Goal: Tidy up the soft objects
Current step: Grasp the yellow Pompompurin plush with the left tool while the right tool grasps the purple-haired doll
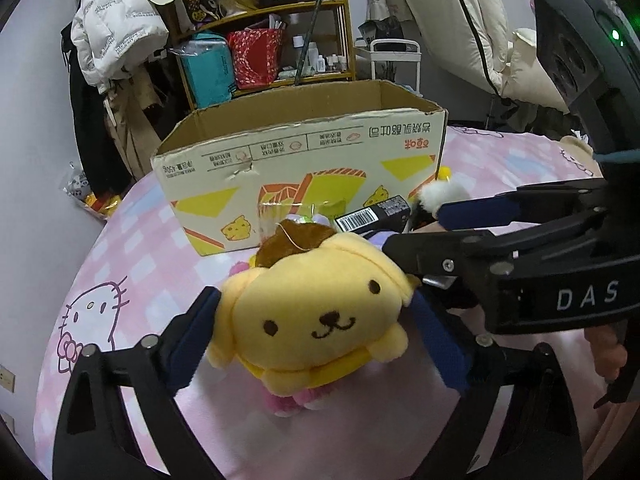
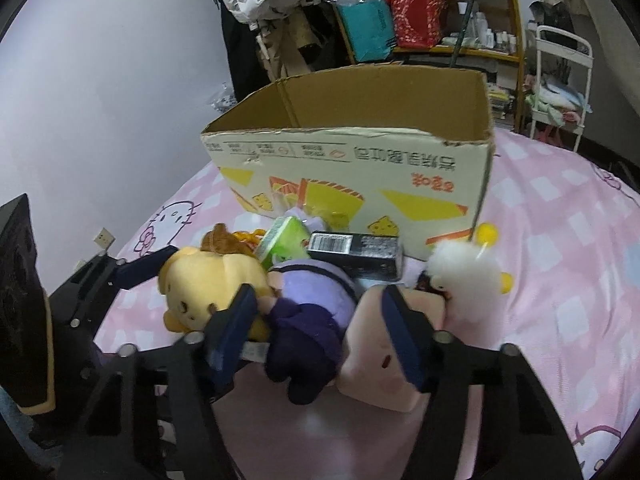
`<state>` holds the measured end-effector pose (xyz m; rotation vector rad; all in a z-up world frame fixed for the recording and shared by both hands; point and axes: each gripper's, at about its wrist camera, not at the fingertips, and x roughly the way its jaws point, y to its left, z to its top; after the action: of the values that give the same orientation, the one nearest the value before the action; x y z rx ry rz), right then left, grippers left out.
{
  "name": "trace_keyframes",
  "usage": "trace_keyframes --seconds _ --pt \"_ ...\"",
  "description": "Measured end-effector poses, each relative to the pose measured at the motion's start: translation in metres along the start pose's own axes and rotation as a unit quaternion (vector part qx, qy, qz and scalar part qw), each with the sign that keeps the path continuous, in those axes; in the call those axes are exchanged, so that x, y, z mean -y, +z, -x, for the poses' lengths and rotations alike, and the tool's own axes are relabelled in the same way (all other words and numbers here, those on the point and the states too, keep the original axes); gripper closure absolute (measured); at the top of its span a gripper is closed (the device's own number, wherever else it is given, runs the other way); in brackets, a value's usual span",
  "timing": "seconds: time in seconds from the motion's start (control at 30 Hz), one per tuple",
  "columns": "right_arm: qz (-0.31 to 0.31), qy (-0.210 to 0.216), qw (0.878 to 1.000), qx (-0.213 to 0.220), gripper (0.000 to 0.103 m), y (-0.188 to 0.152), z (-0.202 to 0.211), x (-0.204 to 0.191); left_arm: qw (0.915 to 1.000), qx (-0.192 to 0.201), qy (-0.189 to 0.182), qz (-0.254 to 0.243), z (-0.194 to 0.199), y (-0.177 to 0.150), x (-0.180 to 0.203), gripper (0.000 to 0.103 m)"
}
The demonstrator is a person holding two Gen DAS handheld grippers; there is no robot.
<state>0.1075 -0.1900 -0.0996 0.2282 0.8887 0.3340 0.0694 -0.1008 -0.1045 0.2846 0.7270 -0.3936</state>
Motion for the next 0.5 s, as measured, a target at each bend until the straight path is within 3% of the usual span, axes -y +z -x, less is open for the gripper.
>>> trace_keyframes --seconds 0.2,0.3,0.5 --pt "-0.019 0.013 1.000 -0.011 0.044 0.000 -0.002 0.003 1.0000 -0.004 0.002 -0.006 -0.001 -0.001 0.001 0.016" --pt "-0.022 0.022 0.999 -0.011 0.059 -0.001 0.003 0.002 1.0000 -0.004 0.000 0.002 0.002 -0.001 -0.002 0.016" --pt "-0.019 0.010 1.000 -0.018 0.059 -0.005 0.008 -0.002 0.9995 -0.006 0.014 0.026 0.011 -0.001 -0.013 0.017"
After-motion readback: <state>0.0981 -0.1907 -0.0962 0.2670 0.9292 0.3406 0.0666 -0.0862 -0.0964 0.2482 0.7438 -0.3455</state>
